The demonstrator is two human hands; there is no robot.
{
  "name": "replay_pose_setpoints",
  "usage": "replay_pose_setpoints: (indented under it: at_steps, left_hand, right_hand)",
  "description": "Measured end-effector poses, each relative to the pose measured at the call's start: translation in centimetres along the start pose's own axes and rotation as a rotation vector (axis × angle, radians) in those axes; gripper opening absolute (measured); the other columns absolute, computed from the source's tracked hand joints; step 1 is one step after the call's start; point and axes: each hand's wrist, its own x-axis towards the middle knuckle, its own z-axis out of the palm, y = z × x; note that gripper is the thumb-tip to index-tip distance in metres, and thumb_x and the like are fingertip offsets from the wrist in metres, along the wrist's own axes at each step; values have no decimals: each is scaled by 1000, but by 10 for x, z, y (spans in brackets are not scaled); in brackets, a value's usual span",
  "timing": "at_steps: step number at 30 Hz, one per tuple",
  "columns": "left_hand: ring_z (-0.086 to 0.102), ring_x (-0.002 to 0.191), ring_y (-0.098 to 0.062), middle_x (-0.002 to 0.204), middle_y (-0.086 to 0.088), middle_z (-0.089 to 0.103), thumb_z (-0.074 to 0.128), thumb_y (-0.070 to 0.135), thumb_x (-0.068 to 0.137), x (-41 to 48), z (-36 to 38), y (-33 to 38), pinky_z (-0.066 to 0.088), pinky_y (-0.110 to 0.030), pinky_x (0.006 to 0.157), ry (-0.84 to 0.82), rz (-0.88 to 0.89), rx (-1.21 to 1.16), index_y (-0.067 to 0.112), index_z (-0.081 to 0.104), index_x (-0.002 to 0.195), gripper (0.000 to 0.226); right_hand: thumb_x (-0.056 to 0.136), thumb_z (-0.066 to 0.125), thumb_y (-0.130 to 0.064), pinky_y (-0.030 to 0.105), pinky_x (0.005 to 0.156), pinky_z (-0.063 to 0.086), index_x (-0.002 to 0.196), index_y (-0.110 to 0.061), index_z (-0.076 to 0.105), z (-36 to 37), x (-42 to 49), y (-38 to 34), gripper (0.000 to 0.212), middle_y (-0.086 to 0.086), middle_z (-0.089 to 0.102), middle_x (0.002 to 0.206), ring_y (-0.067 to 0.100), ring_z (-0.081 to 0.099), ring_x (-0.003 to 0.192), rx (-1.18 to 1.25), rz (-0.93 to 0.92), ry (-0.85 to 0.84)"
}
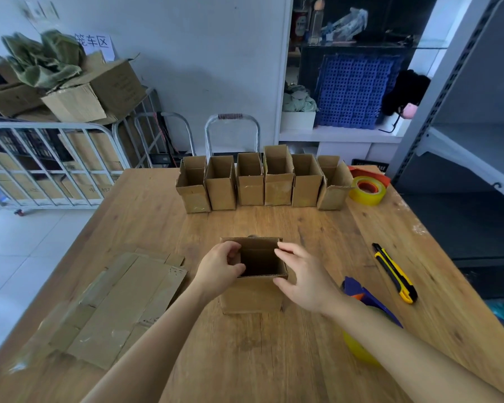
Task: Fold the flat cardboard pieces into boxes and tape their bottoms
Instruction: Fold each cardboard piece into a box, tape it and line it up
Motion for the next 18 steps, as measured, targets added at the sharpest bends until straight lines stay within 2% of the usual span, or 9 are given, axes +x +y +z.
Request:
replay_pose_setpoints:
  at_steps: [2, 4, 7, 10, 12, 14, 15, 18]
  left_hand:
    - [52, 106, -7, 117, 8, 54, 69, 18, 84, 2, -1, -1, 43, -20, 87, -28, 0, 17, 20, 52, 131, 50]
    - [52, 108, -9, 120, 6, 54, 69, 21, 85, 2, -1, -1, 45, -22, 90, -57, 12, 42, 19, 51, 132, 50]
    - [57, 106, -10, 116, 6, 60, 60, 27, 92, -2, -6, -4, 48, -25, 89, -48, 0, -54, 21, 56, 128, 37]
    - [63, 97, -11, 99, 7, 69, 50, 36, 98, -10, -17, -9, 51, -26, 81, 16, -41, -262, 27, 66, 108, 21]
    - [63, 93, -10, 96, 5, 69, 48, 40, 98, -15, -25, -13, 50, -25, 80, 11, -32, -279, 28, 67, 101, 22]
    - [61, 94, -6, 99, 11, 66, 52, 39, 96, -20, -27, -15, 47, -19, 77, -30, 27, -189, 27, 66, 101, 19]
    - [59, 97, -4, 103, 14, 63, 54, 37, 95, -21, -27, -18, 46, -18, 79, -42, 69, -121, 26, 66, 103, 18]
    - [54, 100, -1, 112, 17, 56, 60, 32, 92, -18, -21, -27, 44, -15, 86, -12, 218, 106, 21, 68, 106, 19]
  right_hand:
    - [93, 62, -27, 10, 106, 14, 148, -17, 37, 1, 3, 0, 62, -8, 29, 155, 7, 26, 142, -3, -10, -36]
    - [94, 60, -27, 14, 109, 14, 149, -19, 36, 7, 5, -2, 60, -6, 32, 155, 8, 25, 143, -53, -77, -133]
    - [96, 57, -30, 20, 112, 24, 147, -18, 39, 15, 8, -3, 55, -1, 44, 149, 11, 35, 139, -63, -112, -190]
    - [96, 54, -41, 24, 107, 39, 145, -22, 40, 8, 15, 0, 55, -4, 50, 144, 8, 46, 132, 30, -40, -208]
    - [97, 52, -42, 17, 99, 41, 141, -22, 46, 3, 14, 2, 49, -6, 55, 138, 5, 50, 126, 81, -19, -214]
    - [97, 52, -39, 8, 85, 40, 132, -20, 56, 4, 10, 2, 39, -6, 63, 126, 6, 57, 116, 84, -8, -146]
    - [97, 53, -38, 8, 79, 41, 124, -20, 61, 7, 9, -1, 34, -6, 67, 117, 7, 60, 108, 89, 9, -83]
    - [93, 61, -37, 19, 65, 48, 101, -23, 65, 20, 12, -15, 17, -7, 69, 89, 10, 63, 81, 48, 128, 128]
